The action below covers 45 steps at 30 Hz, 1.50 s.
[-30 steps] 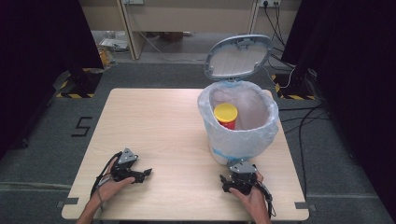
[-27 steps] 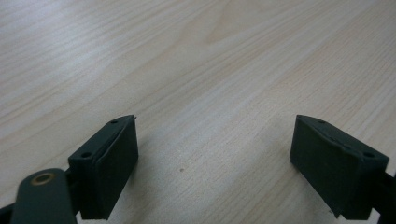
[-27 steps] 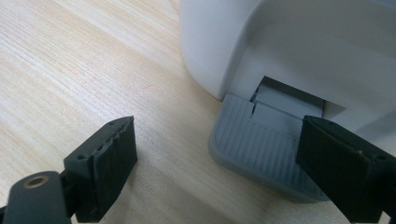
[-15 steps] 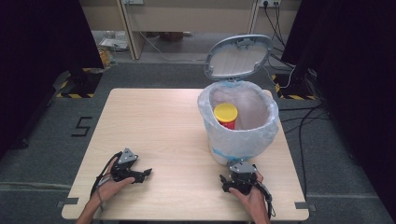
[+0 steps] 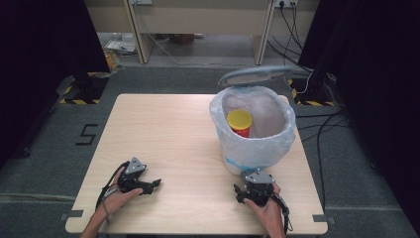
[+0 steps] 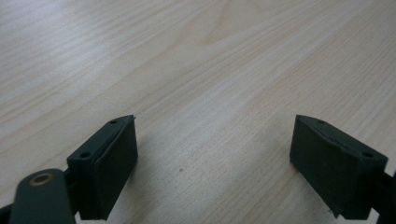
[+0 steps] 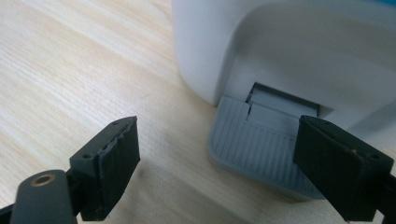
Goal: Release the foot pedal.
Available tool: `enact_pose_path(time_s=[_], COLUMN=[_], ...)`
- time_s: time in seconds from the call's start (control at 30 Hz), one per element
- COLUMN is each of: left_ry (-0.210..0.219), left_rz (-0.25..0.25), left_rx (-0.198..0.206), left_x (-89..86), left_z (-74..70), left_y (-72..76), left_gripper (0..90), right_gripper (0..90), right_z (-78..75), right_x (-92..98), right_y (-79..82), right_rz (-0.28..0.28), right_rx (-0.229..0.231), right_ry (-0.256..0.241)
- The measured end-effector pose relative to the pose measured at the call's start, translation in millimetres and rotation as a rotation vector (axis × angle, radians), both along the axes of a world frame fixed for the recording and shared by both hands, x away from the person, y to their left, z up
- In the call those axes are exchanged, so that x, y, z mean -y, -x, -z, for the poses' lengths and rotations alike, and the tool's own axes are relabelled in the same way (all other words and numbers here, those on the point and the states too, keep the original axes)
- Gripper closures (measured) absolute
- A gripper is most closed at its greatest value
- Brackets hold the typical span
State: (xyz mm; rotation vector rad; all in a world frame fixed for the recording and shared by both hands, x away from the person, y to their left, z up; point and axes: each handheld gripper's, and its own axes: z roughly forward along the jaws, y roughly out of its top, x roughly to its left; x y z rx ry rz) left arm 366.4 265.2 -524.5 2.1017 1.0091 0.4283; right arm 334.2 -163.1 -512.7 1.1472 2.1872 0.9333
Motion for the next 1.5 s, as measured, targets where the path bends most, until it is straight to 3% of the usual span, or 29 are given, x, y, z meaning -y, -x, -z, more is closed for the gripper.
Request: enact_pose_path(time_s=[0.37,0.57,0.73,1.03,1.5], left_ry=[0.000,0.004,0.003,0.003,0.004], left_rz=[0.000,0.000,0.001,0.001,0.001], left_rx=[0.000,0.001,0.001,0.001,0.000], left_x=[0.0,0.0,0.1,0.0,0.0], left_z=[0.0,0.2,0.2,0.2,0.2], left_y=[0.0,-0.2,-0.2,-0.2,-0.2], left_gripper=[14.4,14.4,14.3,14.3,14.4], right_gripper=[15.4,17.4,17.4,17.5,17.6], right_z=[-3.7,-12.1,-23.2,-24.3,-24.0], right_x=[4.3,12.3,23.7,24.9,31.6], right_y=[1.0,3.8,8.1,12.9,29.6], right_rz=[0.001,0.019,0.066,0.064,0.069], right_rx=[0.007,0.040,0.075,0.041,0.035], right_ry=[-0.047,-0.140,-0.168,-0.137,-0.105])
